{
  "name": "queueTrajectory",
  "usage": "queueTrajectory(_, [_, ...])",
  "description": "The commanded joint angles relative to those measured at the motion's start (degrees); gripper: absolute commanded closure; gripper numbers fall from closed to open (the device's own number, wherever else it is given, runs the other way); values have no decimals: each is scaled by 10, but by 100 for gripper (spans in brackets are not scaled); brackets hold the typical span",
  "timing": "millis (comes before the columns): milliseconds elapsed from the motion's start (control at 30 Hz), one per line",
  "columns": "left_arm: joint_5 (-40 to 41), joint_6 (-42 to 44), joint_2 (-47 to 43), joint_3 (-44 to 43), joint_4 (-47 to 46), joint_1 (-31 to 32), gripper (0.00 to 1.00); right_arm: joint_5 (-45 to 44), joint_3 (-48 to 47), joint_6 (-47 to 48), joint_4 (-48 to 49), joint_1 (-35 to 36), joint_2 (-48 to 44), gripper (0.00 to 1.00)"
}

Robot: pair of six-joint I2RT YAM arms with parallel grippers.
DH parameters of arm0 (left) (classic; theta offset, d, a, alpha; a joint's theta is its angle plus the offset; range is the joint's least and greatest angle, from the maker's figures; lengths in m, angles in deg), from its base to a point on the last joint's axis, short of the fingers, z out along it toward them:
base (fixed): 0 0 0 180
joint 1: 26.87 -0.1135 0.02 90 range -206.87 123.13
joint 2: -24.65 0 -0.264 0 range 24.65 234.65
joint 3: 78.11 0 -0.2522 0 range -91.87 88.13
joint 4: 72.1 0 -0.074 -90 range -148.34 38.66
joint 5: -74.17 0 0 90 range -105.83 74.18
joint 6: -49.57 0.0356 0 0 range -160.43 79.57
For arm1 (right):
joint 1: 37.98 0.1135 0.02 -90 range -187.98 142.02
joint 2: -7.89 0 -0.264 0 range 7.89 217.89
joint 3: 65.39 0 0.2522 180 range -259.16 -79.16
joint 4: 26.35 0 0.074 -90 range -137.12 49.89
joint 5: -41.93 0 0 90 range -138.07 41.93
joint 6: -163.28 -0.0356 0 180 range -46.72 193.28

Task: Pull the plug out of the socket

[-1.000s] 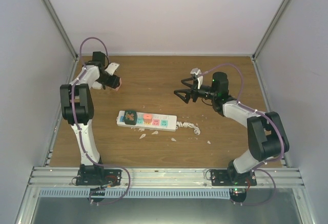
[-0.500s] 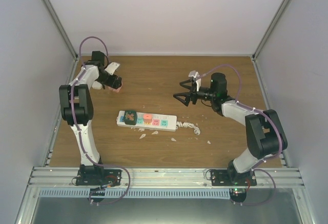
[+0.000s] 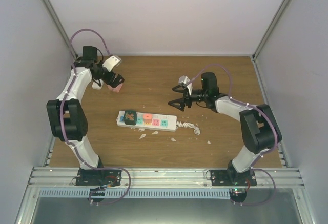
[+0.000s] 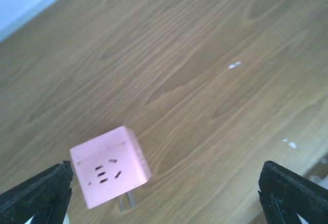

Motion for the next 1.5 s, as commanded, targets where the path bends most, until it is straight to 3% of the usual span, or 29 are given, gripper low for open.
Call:
queueTrajectory(0, [-107, 95, -54, 34, 12, 7, 1, 14, -25, 93, -78, 25, 21, 0])
queueTrajectory(467, [-159, 302, -158, 175, 68, 112, 8, -77, -31, 246, -216, 78, 41, 2])
queueTrajectory(767, [-109, 305, -158, 231, 32, 196, 20, -110, -28, 282, -235, 115, 54, 6])
queueTrajectory(1000, [-54, 316, -150, 265, -12, 249, 32, -129, -26, 253, -201, 133, 68, 10])
queueTrajectory(1467, [-14, 323, -142, 294, -33, 278, 47, -140, -17, 221, -148, 151, 101, 23])
